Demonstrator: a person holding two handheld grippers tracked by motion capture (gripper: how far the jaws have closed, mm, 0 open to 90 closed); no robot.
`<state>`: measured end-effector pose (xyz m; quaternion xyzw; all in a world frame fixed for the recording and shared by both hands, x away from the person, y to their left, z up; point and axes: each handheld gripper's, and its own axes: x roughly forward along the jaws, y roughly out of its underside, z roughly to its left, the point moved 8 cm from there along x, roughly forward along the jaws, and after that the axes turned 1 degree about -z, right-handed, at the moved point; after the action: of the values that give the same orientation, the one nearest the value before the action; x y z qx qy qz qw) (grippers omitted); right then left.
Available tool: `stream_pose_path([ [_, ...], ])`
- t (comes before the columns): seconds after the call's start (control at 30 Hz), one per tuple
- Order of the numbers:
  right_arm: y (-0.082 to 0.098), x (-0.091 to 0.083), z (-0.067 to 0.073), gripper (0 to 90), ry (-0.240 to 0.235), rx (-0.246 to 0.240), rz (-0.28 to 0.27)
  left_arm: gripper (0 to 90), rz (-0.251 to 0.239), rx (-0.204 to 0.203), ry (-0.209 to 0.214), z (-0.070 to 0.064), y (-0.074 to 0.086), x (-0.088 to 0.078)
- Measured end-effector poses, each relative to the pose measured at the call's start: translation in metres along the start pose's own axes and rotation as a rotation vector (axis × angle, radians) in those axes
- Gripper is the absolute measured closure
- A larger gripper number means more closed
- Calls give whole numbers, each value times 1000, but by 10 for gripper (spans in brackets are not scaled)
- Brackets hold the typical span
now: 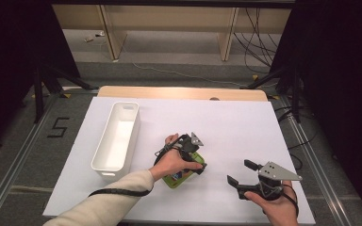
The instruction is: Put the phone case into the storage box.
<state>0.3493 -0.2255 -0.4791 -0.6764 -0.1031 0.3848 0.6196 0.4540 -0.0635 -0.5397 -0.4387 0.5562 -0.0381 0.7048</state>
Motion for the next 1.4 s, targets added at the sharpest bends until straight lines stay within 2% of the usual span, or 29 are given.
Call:
stream_pose_path([
  [1.1,0,0,0,145,-2,2,-2,0,38,-32,-7,7,0,10],
  [1.4,1,0,0,146,-3,0,1,3,79,-35,-8,7,3,12],
])
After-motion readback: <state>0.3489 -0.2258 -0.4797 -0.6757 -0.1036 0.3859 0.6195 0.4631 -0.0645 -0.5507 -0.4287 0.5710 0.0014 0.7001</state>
